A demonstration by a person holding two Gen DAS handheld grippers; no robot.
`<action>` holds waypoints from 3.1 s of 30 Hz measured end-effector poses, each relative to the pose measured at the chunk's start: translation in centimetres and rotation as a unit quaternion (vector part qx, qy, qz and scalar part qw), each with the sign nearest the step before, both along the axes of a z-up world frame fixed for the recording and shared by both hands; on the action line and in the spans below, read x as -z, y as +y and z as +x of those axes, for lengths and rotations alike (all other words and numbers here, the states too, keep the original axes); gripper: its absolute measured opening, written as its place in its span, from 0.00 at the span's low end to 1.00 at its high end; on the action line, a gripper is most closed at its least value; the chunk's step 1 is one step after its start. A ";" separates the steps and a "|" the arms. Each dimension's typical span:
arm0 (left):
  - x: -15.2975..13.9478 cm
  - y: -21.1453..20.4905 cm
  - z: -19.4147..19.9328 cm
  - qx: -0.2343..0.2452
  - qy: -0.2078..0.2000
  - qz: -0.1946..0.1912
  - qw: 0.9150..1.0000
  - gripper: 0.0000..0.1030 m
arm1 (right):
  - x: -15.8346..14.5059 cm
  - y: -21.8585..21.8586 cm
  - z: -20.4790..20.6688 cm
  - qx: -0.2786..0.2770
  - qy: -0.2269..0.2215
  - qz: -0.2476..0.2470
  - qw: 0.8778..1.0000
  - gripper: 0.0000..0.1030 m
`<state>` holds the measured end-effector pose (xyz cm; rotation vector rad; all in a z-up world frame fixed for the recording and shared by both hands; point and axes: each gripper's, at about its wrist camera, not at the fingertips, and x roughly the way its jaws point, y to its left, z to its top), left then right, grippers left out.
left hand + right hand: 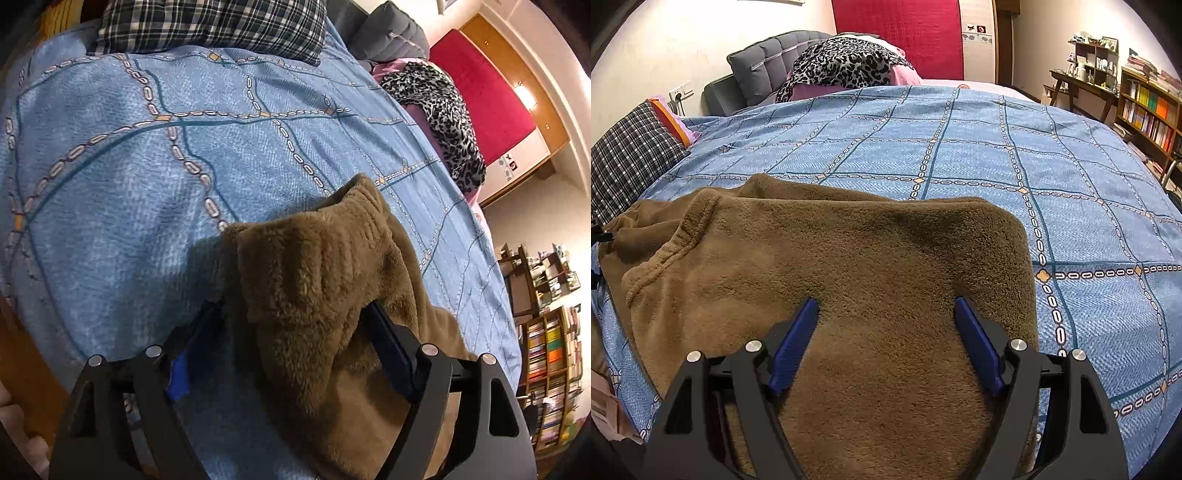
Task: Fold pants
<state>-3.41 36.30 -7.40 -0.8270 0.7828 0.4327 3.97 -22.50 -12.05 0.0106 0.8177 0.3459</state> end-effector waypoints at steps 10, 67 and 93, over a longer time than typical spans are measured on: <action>-1.6 -2.3 1.3 0.046 -0.018 0.032 0.998 0.21 | 0.0 0.0 0.0 0.000 -0.001 0.000 1.000 0.76; -6.4 -52.4 6.6 0.603 -0.032 0.183 0.775 0.31 | -0.2 -14.0 -1.2 0.151 0.013 0.172 0.973 0.81; -8.1 -38.4 7.6 0.499 -0.075 0.106 0.857 0.73 | -2.3 -9.1 -1.2 0.049 0.093 0.303 0.947 0.81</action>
